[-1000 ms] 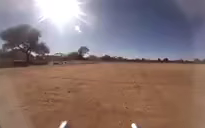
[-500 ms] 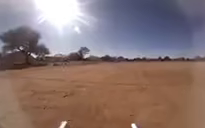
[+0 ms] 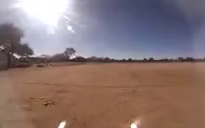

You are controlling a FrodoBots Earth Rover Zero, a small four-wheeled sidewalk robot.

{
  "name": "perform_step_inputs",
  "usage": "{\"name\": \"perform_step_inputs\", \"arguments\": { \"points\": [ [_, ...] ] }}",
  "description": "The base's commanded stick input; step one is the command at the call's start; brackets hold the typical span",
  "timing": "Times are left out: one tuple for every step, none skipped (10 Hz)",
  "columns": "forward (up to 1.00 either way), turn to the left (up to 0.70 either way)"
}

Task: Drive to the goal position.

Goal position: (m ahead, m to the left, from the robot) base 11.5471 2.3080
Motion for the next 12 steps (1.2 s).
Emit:
{"name": "perform_step_inputs", "arguments": {
  "points": [
    [0.5,0.0],
    [0.5,0.0],
    [0.5,0.0],
    [0.5,0.0],
    [0.5,0.0],
    [0.5,0.0],
    [0.5,0.0],
    [0.5,0.0],
    [0.5,0.0],
    [0.5,0.0],
    [0.5,0.0],
    [0.5,0.0]
  ]
}}
